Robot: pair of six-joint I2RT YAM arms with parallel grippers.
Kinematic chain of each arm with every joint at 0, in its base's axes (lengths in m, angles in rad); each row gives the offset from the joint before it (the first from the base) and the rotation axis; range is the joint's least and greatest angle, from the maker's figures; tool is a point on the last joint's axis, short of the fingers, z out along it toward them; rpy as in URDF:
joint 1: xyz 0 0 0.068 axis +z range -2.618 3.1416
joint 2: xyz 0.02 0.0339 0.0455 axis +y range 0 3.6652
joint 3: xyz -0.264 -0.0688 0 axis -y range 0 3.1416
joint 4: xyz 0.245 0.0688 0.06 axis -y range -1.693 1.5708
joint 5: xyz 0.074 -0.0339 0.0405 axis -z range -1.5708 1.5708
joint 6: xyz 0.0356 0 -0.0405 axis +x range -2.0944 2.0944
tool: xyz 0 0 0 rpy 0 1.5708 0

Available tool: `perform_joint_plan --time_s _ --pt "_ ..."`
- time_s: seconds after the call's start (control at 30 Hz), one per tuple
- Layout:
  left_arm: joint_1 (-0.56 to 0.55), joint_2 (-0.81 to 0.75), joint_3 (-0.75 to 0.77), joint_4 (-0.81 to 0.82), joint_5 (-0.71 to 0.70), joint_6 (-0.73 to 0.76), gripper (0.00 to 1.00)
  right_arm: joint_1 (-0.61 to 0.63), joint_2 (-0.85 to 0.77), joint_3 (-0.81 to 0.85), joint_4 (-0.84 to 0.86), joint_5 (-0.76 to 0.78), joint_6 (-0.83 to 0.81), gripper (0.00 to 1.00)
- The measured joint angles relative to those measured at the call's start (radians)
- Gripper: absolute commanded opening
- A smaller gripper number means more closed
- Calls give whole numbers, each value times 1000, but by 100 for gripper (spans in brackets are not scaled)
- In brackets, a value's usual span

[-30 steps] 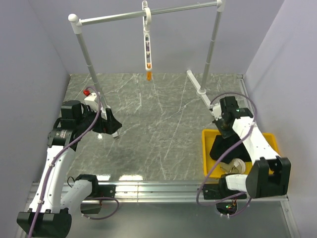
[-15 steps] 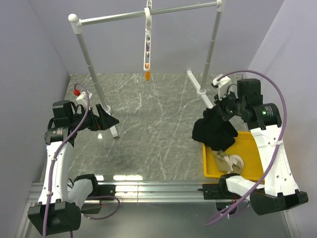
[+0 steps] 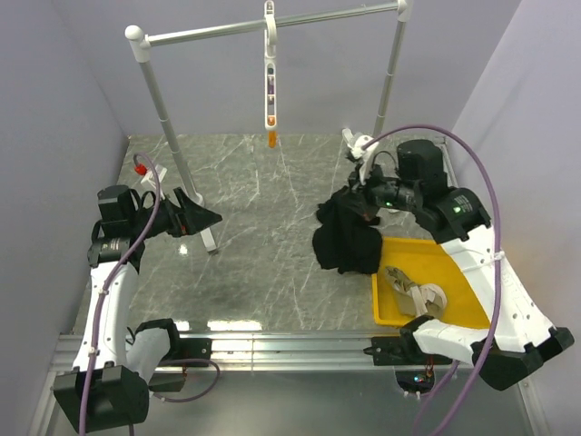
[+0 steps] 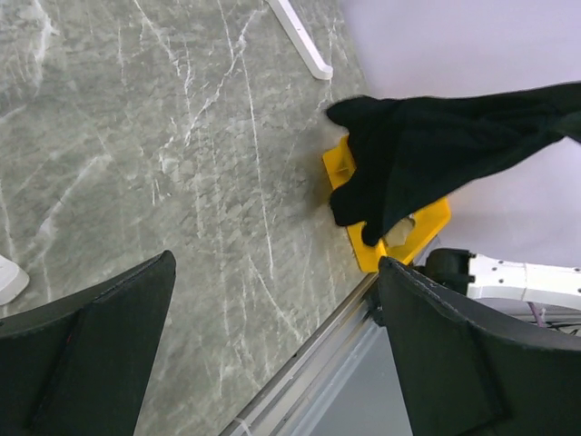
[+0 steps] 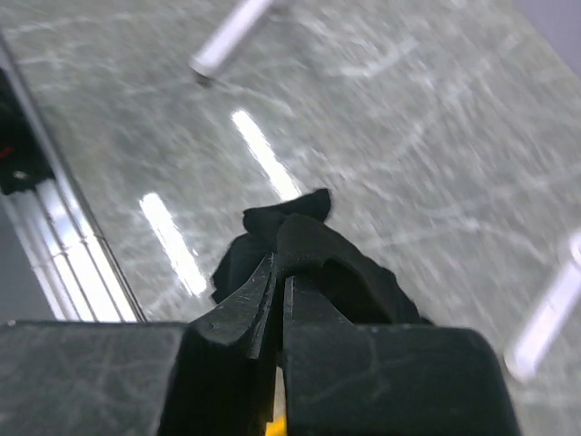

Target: Clip the underwear to the hanger

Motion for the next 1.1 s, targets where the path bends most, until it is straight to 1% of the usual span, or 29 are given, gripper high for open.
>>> perform_joint_plan --time_s 0.13,0.17,0.2,0.23,0.27,0.3,0.33,0.43,0.5,0.57,0.67,0.83,0.93,1.0,1.1 --pt "1 -13 -27 43 0 -34 99 111 56 -2 80 -3 35 0" --pt "1 -13 -30 52 -2 -40 99 145 76 -8 101 1 42 5" --pt "1 -10 -30 58 -4 -44 99 175 98 -22 126 10 47 13" --pt "1 -6 -31 63 -5 -49 99 219 121 -48 152 30 50 28" --pt "1 0 -31 67 -5 -52 99 262 142 -78 171 45 50 60" --pt "1 11 -31 72 -6 -55 99 295 164 -103 182 59 58 68" --pt "1 24 -31 74 -8 -58 99 332 191 -129 185 74 50 72" --pt "2 75 -31 71 -23 -58 98 418 280 -188 190 94 48 73" --pt "2 98 -31 62 -32 -49 98 435 306 -222 192 102 54 73" --pt "3 111 -31 46 -39 -34 97 432 302 -250 194 126 55 70" --pt "3 130 -31 23 -52 1 95 403 284 -269 213 152 64 66" --pt "3 168 -52 11 -69 24 92 269 301 -269 266 152 115 60" --pt "3 169 -101 13 -79 21 92 210 380 -254 309 154 140 59" --pt "3 169 -123 11 -82 19 91 199 457 -239 328 155 153 59" --pt "3 168 -128 9 -88 17 91 199 580 -198 342 154 168 61"
